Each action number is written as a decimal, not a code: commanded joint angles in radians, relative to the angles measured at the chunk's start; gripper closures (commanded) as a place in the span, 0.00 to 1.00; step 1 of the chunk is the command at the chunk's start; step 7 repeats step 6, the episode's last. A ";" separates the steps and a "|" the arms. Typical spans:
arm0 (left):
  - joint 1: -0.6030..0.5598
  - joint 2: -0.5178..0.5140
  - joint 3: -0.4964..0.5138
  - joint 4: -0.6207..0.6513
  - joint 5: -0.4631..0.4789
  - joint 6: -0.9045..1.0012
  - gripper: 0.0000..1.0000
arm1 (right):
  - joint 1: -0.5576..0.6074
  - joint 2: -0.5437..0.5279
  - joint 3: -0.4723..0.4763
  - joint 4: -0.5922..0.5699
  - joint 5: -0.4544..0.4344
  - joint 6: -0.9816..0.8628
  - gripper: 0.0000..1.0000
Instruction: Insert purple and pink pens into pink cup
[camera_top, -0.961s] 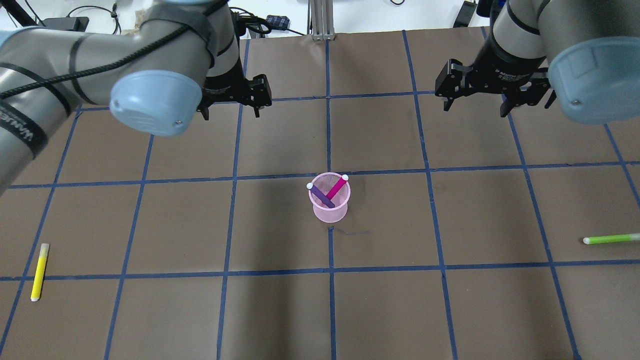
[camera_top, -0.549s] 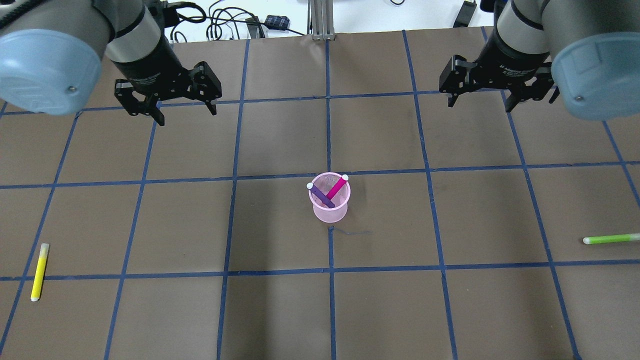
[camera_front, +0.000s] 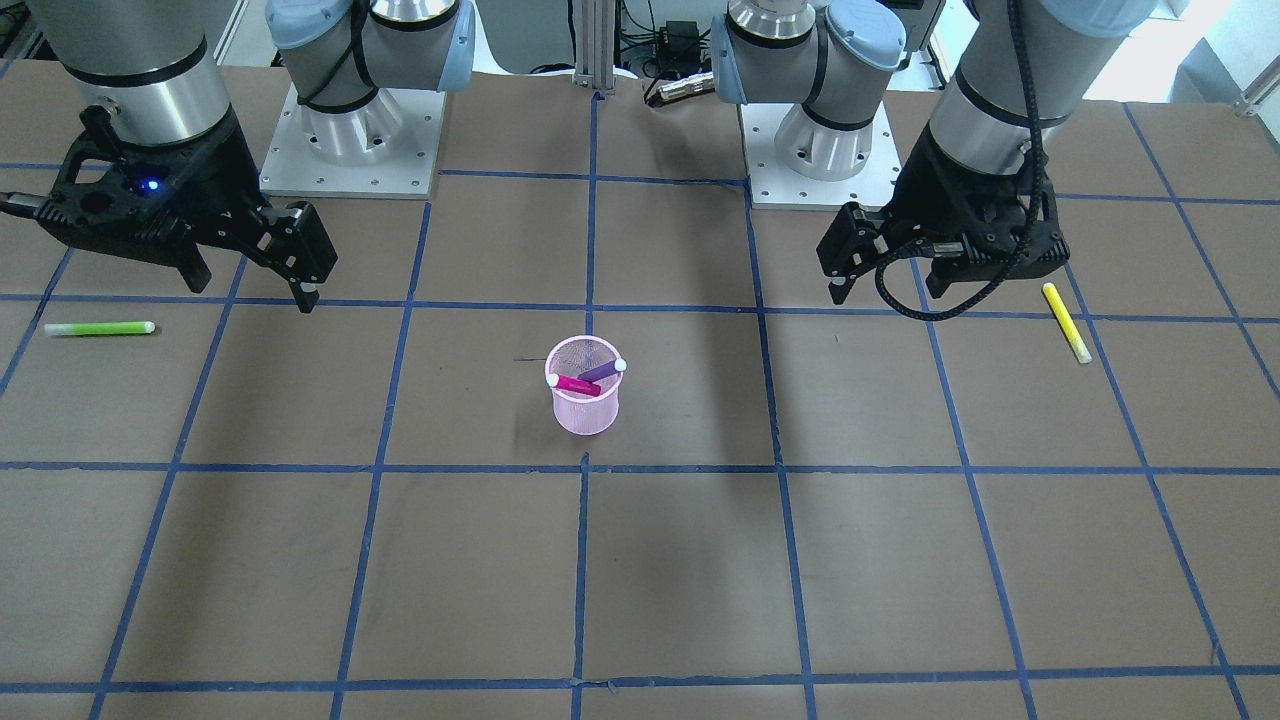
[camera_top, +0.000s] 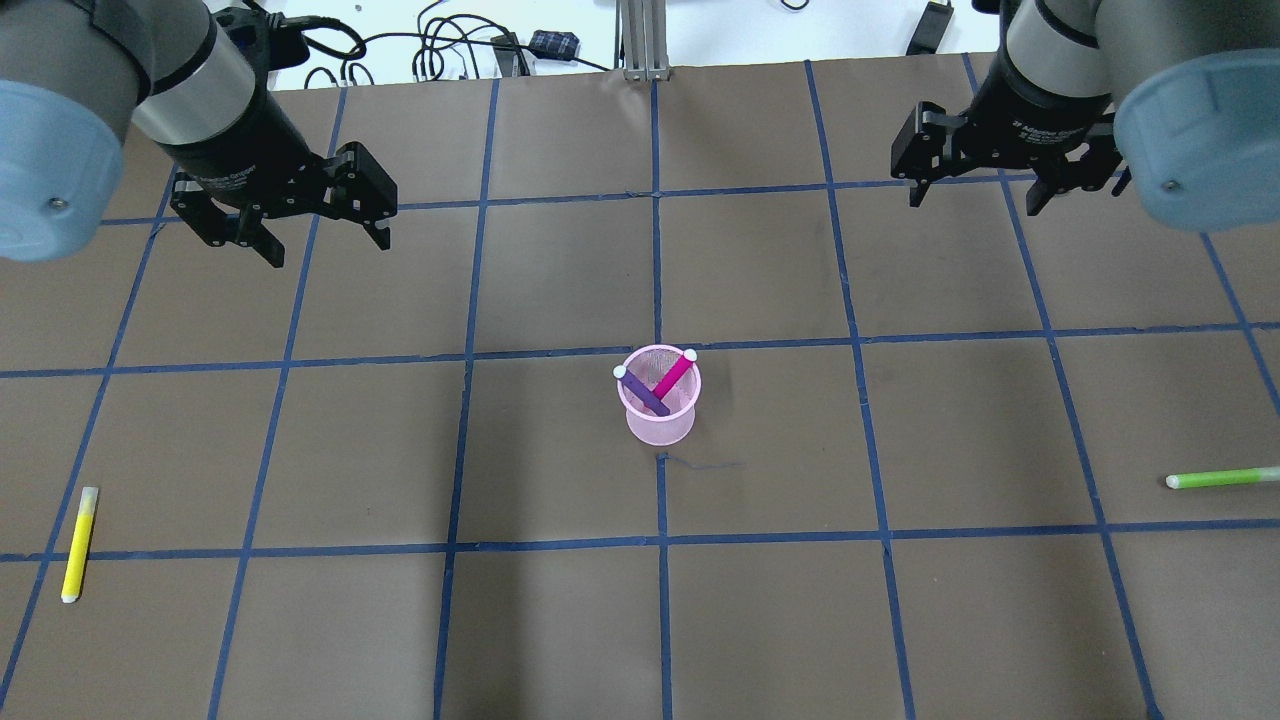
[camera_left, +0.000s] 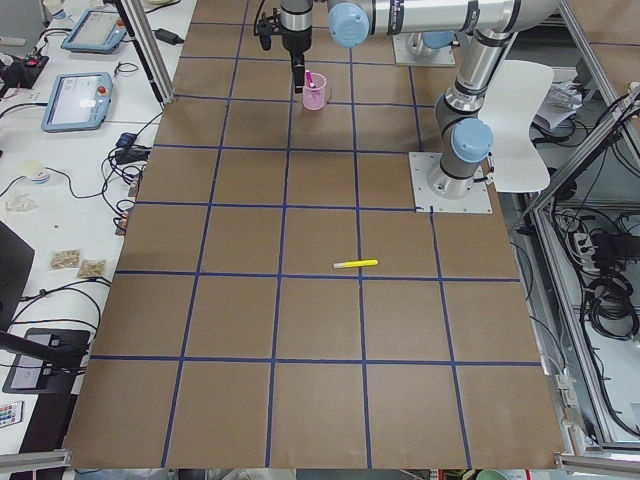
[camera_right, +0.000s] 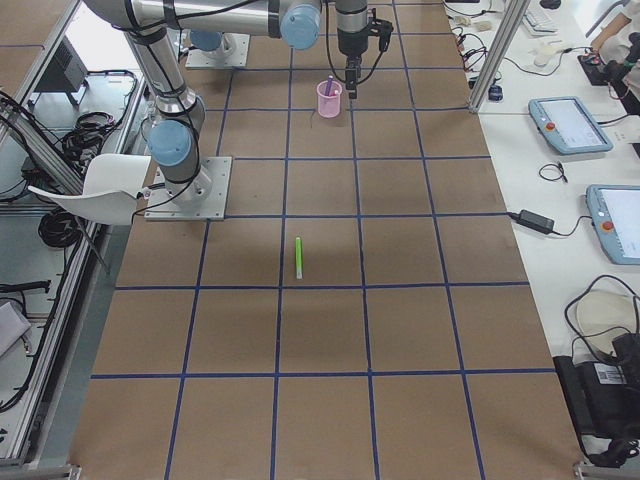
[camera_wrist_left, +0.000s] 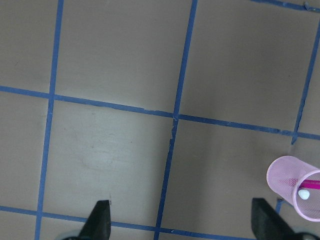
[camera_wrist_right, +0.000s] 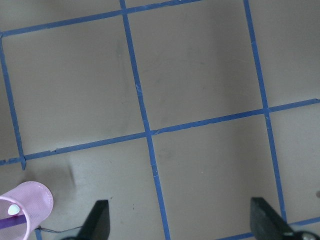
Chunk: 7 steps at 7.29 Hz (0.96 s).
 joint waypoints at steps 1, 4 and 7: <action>-0.001 0.035 -0.030 -0.001 0.044 0.096 0.00 | 0.002 -0.016 -0.002 0.027 -0.025 -0.005 0.00; -0.001 0.063 -0.043 -0.013 0.051 0.118 0.00 | 0.015 -0.008 -0.051 0.084 -0.031 -0.008 0.00; 0.000 0.064 -0.044 -0.013 0.053 0.118 0.00 | 0.041 -0.010 -0.057 0.127 -0.028 0.006 0.00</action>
